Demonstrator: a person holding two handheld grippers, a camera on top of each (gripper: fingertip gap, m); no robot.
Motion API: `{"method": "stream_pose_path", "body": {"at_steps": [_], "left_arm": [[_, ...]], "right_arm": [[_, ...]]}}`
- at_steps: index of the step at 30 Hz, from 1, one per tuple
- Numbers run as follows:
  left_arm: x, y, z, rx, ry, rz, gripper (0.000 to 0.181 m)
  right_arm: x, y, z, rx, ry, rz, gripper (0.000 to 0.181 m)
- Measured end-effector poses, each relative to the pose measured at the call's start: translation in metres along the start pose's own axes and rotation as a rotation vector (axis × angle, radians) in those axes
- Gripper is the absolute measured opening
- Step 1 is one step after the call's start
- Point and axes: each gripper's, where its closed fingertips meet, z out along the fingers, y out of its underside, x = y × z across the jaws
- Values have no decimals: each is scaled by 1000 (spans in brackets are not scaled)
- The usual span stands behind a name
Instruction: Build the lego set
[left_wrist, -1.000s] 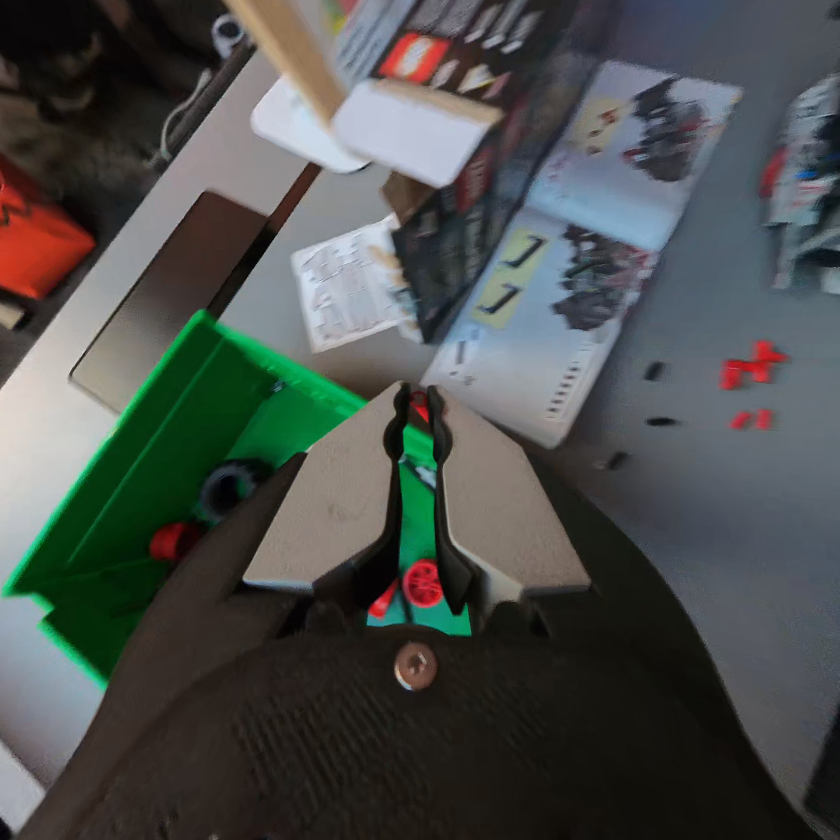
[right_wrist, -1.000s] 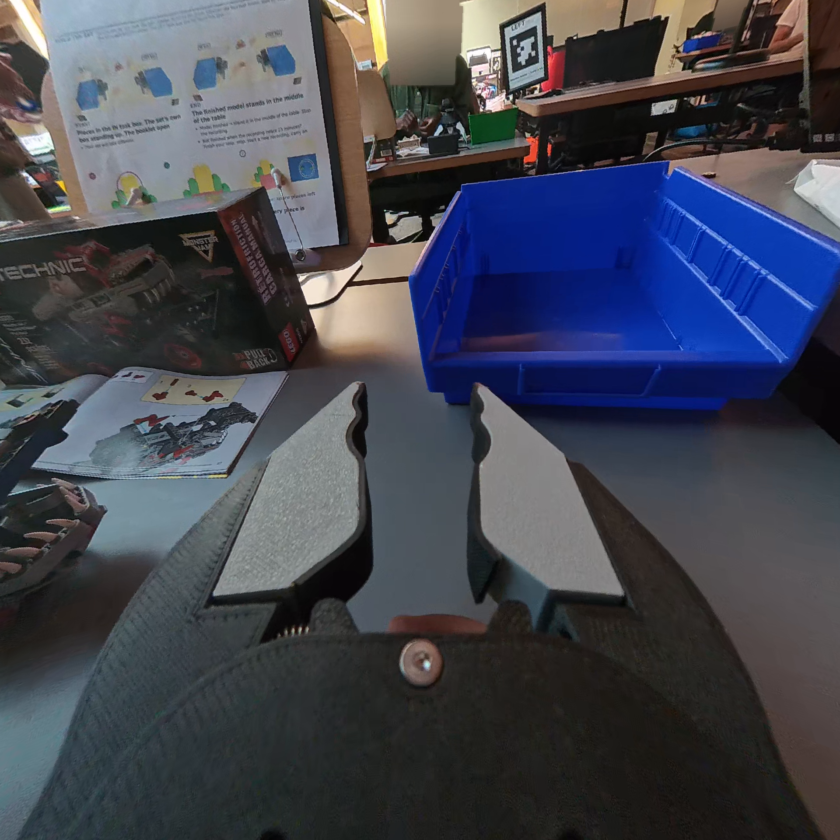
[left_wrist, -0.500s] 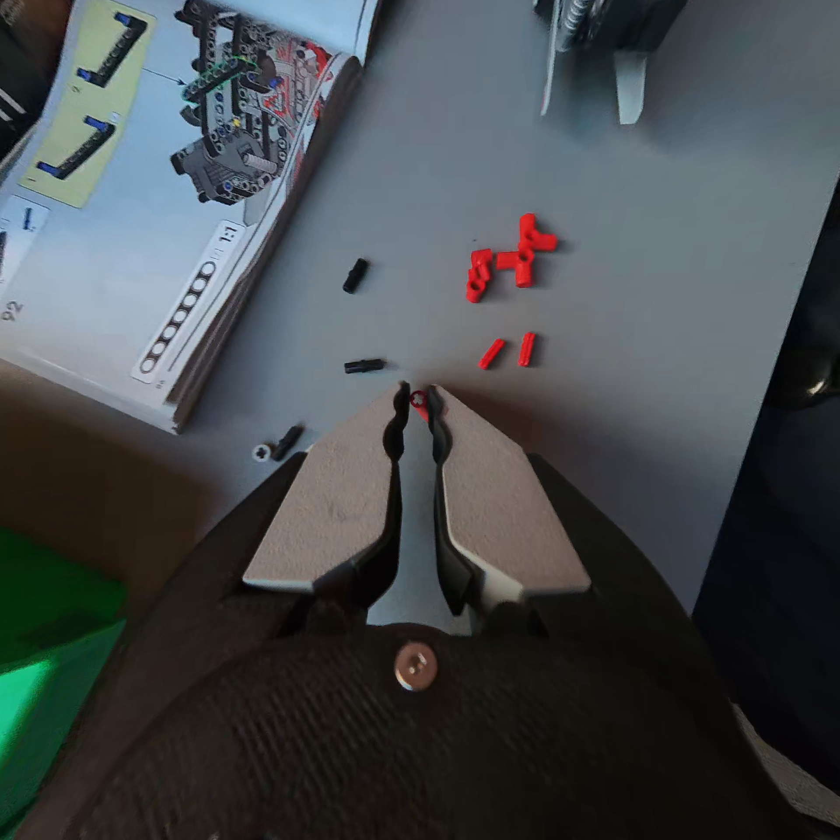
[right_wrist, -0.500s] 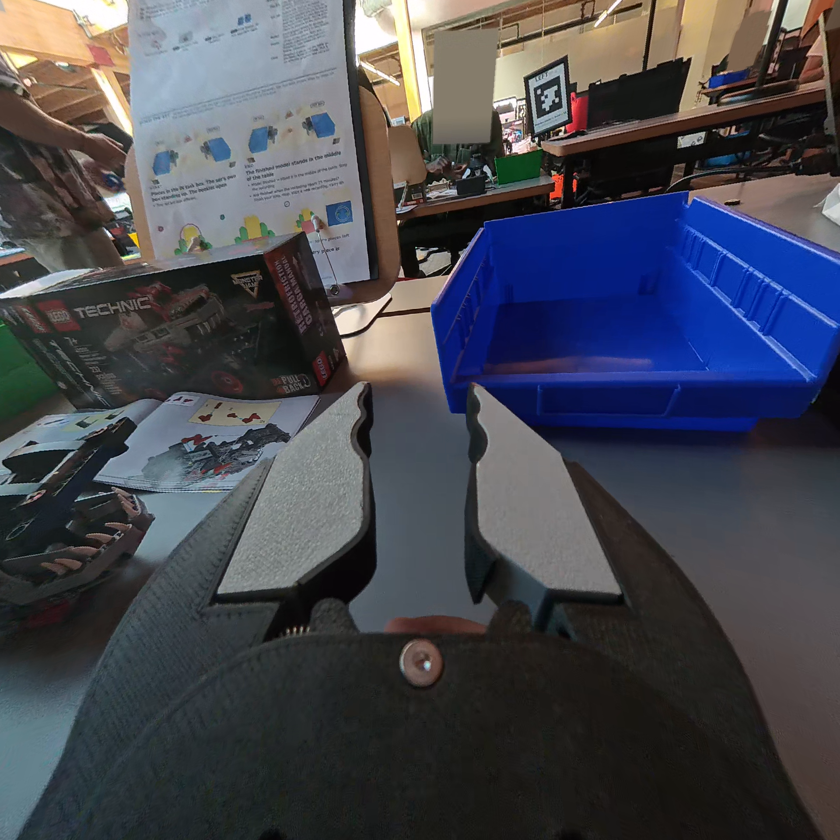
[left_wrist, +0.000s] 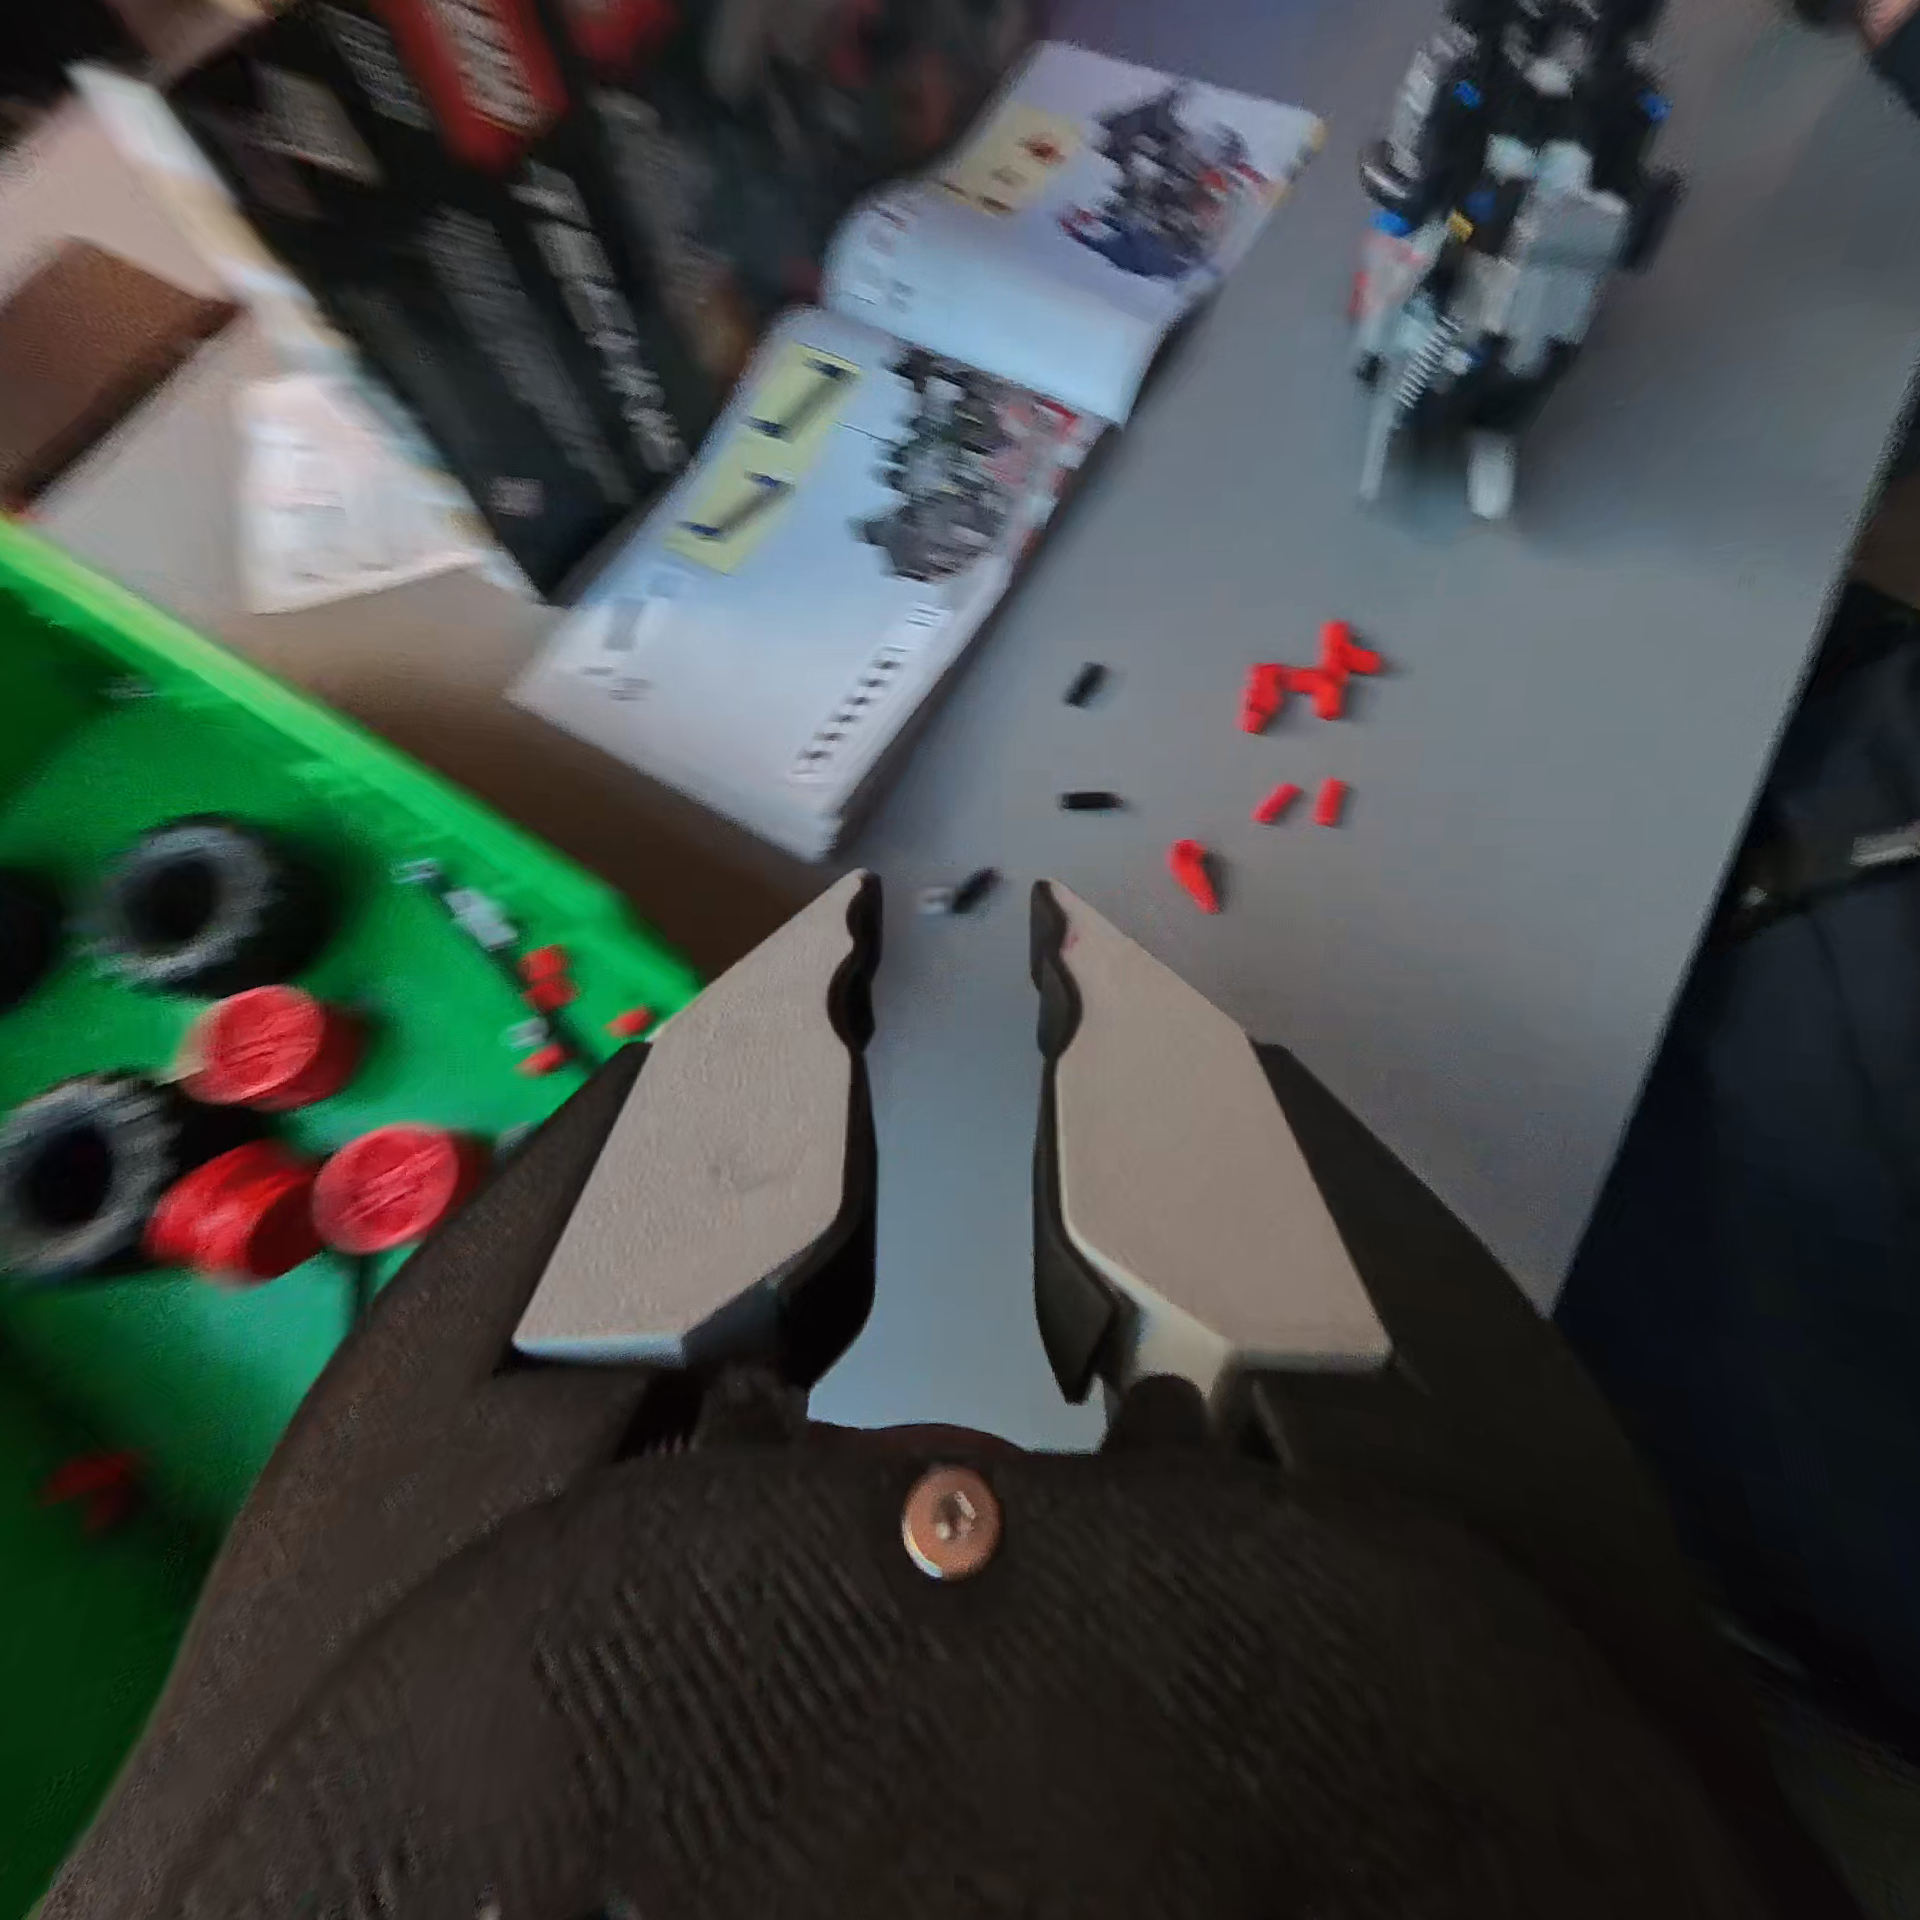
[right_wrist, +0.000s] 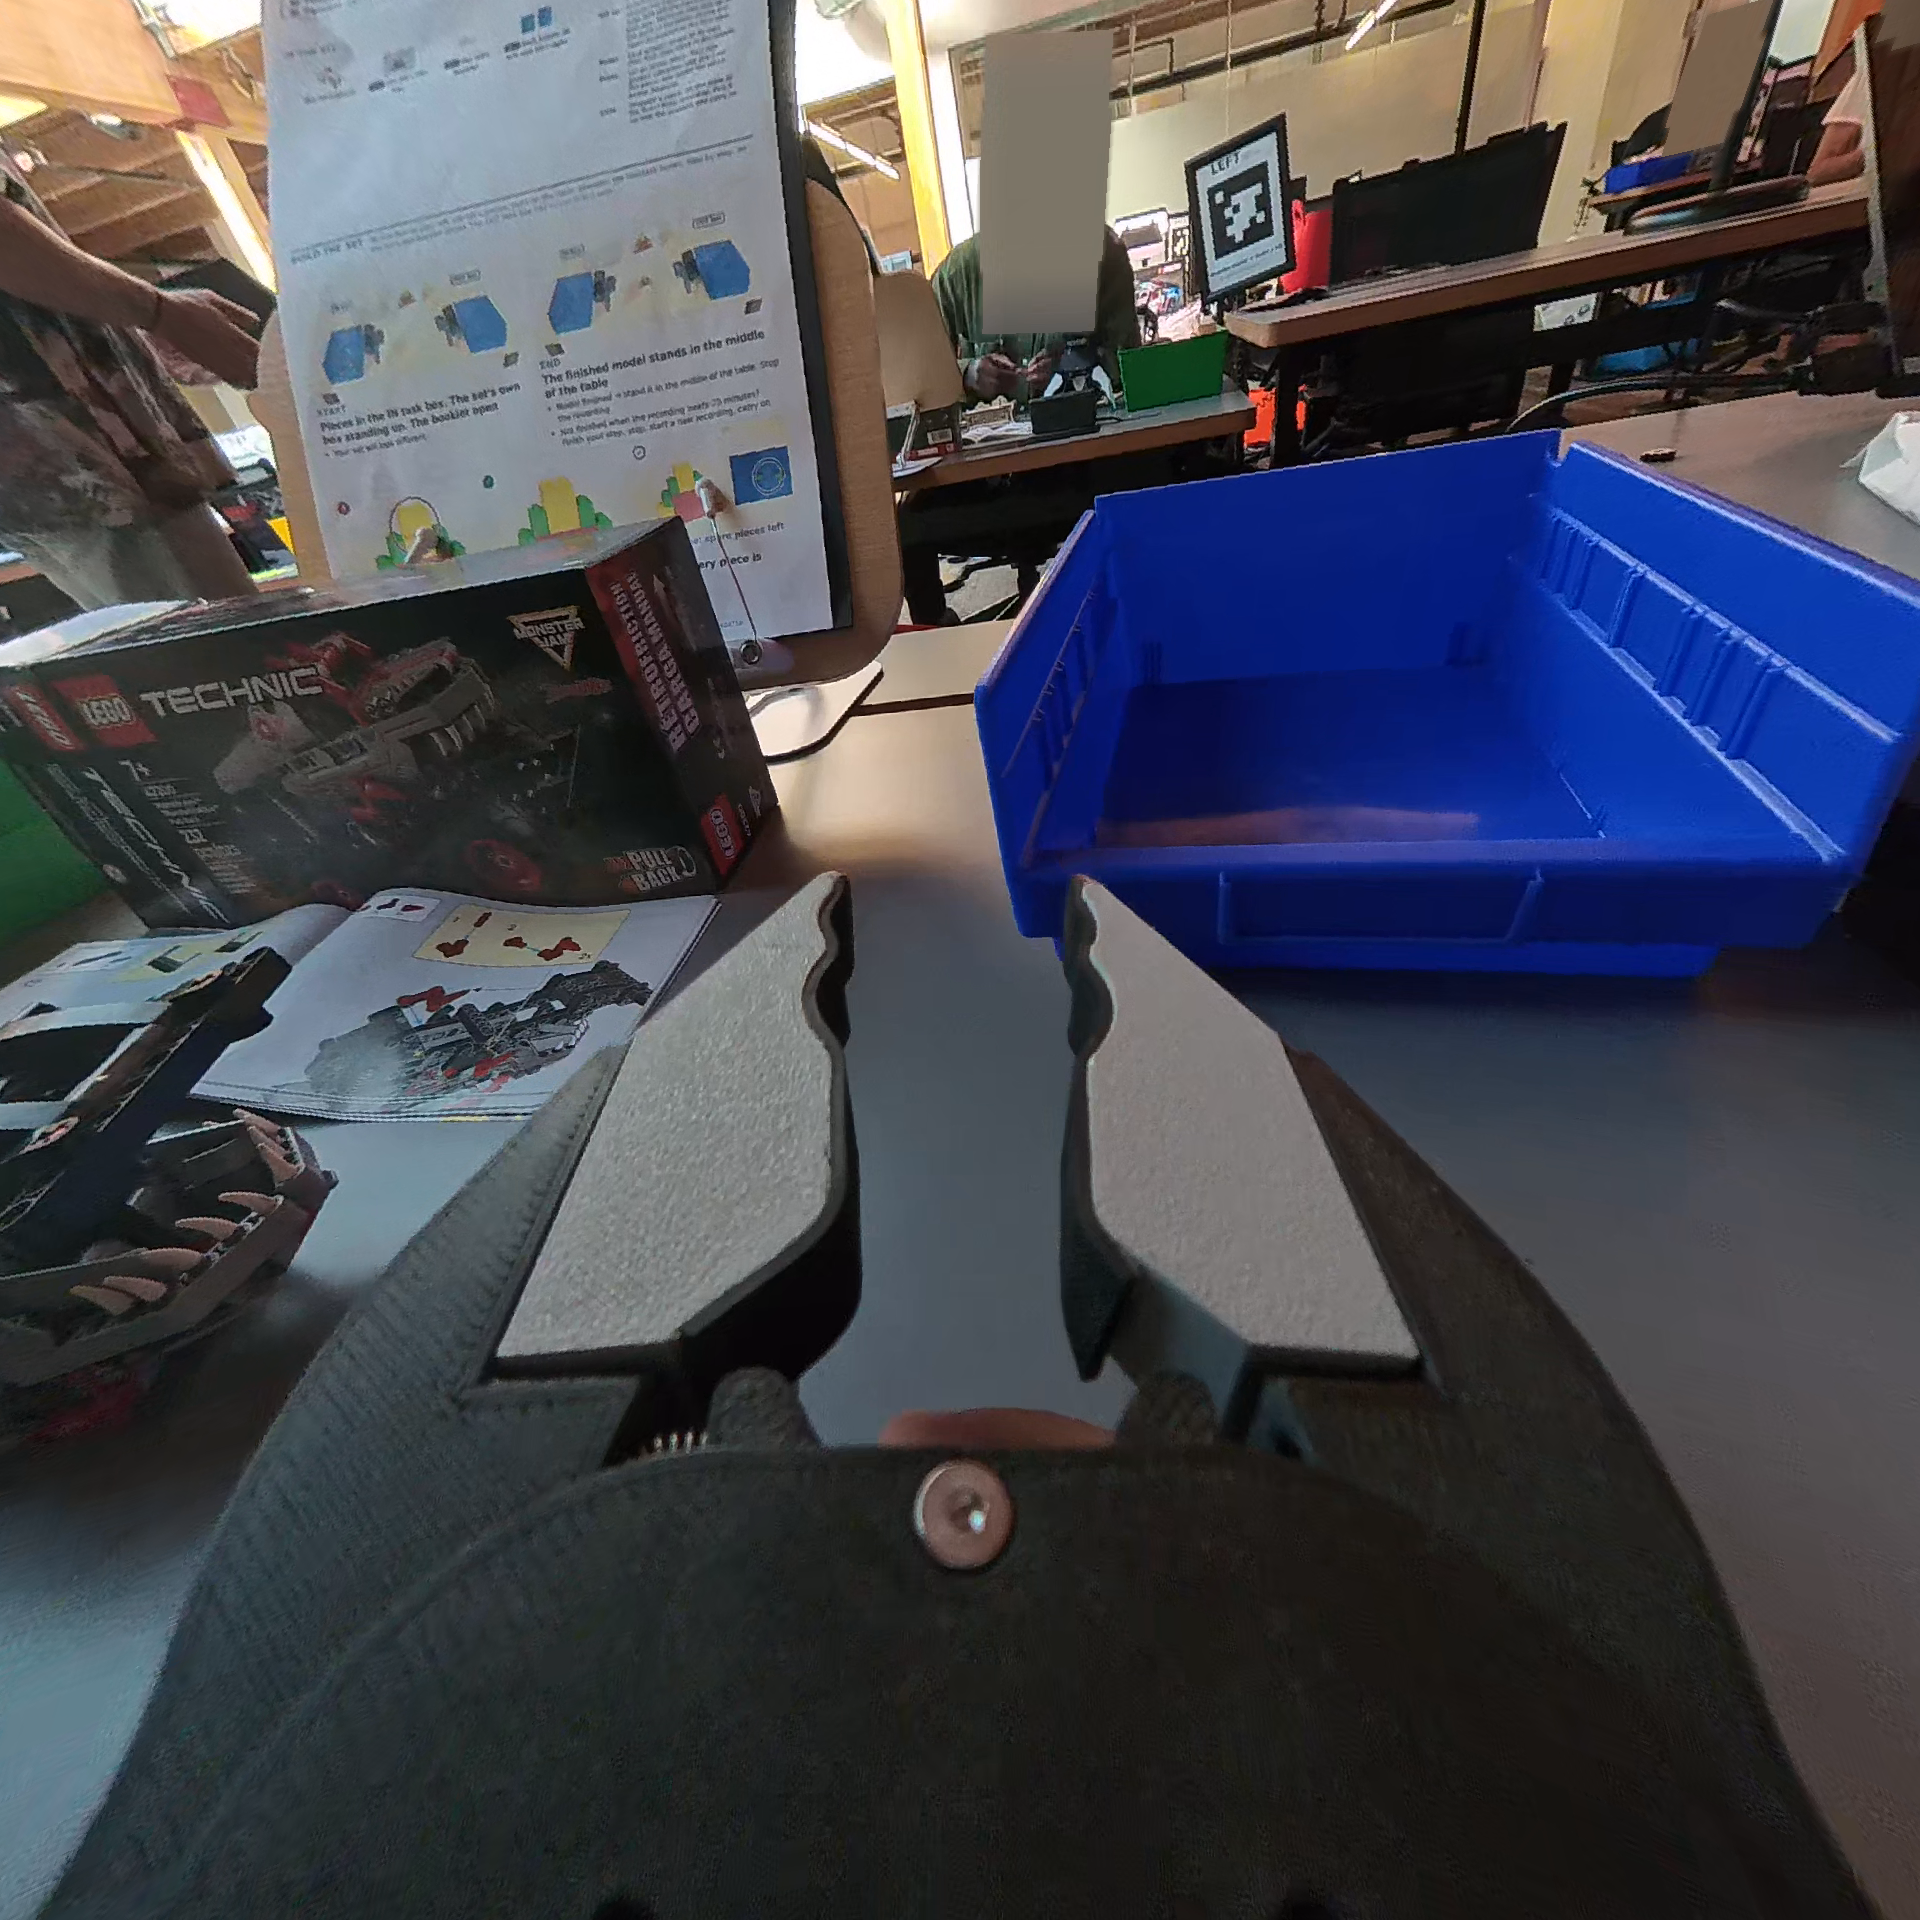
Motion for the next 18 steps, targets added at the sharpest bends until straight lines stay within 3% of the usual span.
{"method": "stream_pose_path", "body": {"at_steps": [1,4,8,10,14,18], "left_arm": [[-21,-5,-18,22,-56,-16,26],[-77,-2,-55,-4,-161,-35,27],[-151,26,-68,-165,-307,4,31],[-180,32,-79,-179,-350,-34,33],[-216,42,-102,-184,-410,-52,33],[-217,37,-95,-133,-369,-35,30]], "right_arm": [[0,1,1,-7,5,-4,38],[0,6,4,-38,10,-22,40],[-3,14,9,-90,16,-49,46],[-1,17,11,-112,38,-66,48],[5,22,14,-151,80,-75,53],[7,29,18,-204,85,-57,58]]}}
